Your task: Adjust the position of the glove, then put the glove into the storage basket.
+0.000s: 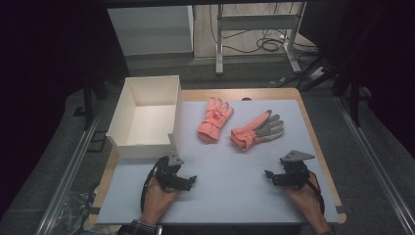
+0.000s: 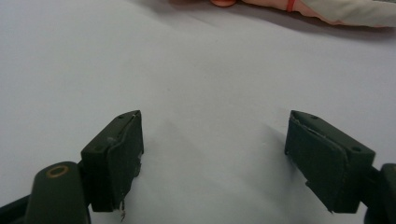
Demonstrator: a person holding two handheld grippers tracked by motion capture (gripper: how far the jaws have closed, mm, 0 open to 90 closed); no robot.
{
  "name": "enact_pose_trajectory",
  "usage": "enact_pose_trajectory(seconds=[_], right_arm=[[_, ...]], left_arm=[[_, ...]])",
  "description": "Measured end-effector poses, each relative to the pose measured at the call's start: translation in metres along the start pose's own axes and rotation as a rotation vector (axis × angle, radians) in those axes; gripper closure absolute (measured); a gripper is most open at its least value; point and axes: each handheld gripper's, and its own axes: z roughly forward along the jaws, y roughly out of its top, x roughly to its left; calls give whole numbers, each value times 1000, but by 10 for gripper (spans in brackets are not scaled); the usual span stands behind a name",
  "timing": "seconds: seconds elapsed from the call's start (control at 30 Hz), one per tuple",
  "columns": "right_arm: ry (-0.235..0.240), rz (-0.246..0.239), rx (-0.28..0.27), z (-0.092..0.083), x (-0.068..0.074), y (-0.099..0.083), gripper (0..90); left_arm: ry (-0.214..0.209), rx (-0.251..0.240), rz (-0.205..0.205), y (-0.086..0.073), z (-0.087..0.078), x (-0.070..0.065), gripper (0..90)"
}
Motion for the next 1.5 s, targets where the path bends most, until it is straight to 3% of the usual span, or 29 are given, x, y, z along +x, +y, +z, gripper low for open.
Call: enact_pose_trajectory(seconds=[0.67,0.87,1.07,1.23,1.5], right_arm=[[-13,11,5,-1,0,1,193],[-24,33,-6,-2,-2,2,230],[-39,61,-4,-3,-8,8,263],[-9,106,5,1,-15,18,301],[-22,127,-16,2,-21,35,353]], left_arm=[[1,2,1,0,0,0,16],[2,1,2,0,0,0,17],[2,5,7,0,0,0,17],[2,5,7,0,0,0,17],[2,5,6,0,0,0,17]])
